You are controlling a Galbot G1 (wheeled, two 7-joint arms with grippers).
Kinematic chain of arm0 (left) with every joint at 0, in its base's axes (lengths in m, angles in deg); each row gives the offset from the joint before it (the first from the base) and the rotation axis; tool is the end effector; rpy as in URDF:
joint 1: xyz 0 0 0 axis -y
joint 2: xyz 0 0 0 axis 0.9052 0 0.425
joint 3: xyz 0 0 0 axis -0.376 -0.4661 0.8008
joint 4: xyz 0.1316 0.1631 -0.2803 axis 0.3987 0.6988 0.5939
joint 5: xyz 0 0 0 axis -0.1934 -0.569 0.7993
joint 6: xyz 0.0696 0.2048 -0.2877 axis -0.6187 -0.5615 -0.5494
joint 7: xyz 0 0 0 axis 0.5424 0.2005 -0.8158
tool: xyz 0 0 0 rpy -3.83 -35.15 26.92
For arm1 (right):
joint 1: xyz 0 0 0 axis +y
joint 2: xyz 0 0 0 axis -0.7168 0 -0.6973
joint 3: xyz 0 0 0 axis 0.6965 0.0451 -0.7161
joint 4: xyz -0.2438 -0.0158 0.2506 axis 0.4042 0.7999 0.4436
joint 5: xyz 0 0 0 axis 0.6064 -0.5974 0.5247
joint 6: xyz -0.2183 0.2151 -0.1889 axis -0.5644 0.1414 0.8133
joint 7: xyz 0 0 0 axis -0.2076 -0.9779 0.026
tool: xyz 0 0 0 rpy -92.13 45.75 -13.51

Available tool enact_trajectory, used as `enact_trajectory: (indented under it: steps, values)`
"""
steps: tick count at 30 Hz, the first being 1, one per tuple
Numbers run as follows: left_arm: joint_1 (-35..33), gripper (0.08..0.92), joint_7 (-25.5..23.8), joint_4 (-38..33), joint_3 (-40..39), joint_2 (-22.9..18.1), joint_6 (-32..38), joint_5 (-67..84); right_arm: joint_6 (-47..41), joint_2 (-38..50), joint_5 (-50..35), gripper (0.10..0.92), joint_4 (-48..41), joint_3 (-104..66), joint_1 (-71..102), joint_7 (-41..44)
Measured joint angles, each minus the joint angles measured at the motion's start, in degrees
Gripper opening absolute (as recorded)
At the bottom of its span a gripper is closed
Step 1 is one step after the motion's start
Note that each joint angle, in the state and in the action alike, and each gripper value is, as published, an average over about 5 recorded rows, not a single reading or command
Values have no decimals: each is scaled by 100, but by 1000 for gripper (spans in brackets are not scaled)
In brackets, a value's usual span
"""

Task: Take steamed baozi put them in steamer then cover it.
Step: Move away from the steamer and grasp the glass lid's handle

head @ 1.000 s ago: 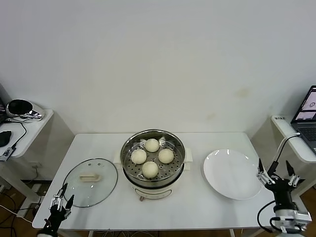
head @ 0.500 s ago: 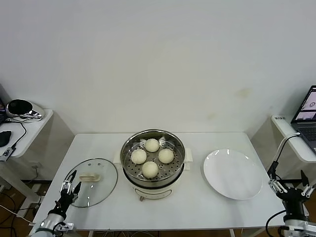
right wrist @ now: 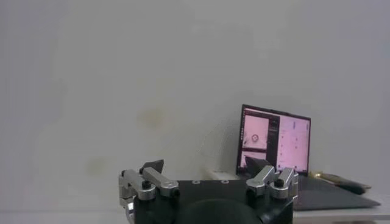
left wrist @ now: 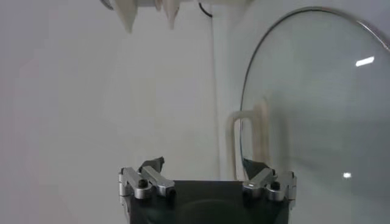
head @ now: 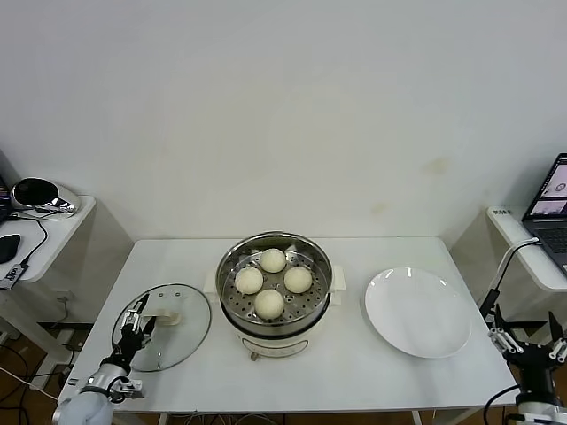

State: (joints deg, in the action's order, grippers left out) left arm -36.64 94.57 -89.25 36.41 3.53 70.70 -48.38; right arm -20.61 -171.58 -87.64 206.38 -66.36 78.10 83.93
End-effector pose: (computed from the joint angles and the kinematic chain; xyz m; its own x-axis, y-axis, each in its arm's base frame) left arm 0.2699 0.2158 -0.4340 -0.9884 0.1006 0.1138 0.1094 -0.0489 0.9928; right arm 0.1376 -0.1753 -0.2933 -0.9389 0.3258 -0.1115 0.3401 0.9278 -0.1534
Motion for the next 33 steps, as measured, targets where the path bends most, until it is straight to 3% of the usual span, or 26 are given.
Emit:
enact_trajectory:
  steps: [7, 10, 29, 33]
  values:
    - [277, 820, -29, 236, -128, 13, 32, 84, 4, -8, 24, 823, -25, 32, 8, 1]
    - [352, 778, -50, 293, -164, 40, 52, 131, 6, -11, 33, 823, -28, 44, 21, 4]
    - [592, 231, -37, 720, -330, 36, 207, 524, -3, -14, 101, 823, -20, 205, 22, 22]
    - [507, 147, 27, 631, -251, 46, 169, 572, -16, 3, 110, 823, -5, 222, 33, 22]
